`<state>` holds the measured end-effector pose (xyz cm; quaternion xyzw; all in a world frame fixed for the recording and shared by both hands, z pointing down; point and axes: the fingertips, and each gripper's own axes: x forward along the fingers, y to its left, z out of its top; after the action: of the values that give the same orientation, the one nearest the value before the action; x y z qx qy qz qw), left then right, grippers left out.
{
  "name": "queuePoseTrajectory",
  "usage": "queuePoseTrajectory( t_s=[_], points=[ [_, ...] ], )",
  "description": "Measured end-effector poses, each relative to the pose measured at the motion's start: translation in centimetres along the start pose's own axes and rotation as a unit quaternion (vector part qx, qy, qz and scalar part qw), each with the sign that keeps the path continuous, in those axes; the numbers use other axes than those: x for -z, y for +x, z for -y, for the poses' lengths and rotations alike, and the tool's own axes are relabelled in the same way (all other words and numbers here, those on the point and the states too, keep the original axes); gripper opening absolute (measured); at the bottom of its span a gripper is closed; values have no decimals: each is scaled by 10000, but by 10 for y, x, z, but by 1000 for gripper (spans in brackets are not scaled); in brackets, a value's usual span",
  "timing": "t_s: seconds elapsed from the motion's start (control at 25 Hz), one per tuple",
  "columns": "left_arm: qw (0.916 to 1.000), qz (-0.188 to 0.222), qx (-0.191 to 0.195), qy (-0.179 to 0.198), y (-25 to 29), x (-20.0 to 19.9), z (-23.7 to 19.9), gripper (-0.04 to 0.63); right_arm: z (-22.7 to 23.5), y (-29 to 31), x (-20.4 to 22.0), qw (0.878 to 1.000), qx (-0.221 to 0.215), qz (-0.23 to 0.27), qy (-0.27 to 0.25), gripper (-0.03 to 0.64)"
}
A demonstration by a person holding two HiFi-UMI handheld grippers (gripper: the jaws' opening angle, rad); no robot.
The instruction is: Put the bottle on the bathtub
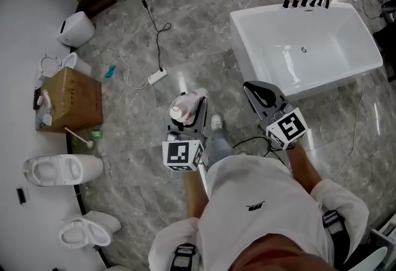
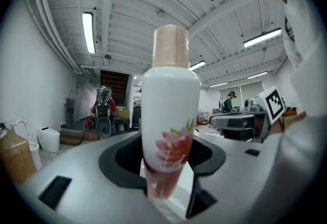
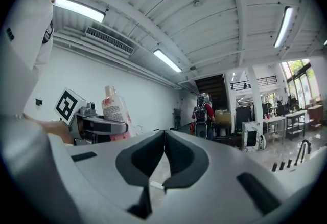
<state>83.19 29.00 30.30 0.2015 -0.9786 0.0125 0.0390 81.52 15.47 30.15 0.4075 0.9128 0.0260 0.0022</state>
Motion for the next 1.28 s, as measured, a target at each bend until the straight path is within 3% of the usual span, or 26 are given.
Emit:
queuePoseTrajectory(
  t_s=[0.72, 1.28],
  points=[
    [9970, -127, 766, -63, 224, -17, -194, 224, 130, 268, -3, 9993, 339, -95, 89, -5],
    [9929, -115, 1174, -128, 325, -12, -254, 224, 193, 346, 24, 9967, 673, -437, 107, -5]
  ],
)
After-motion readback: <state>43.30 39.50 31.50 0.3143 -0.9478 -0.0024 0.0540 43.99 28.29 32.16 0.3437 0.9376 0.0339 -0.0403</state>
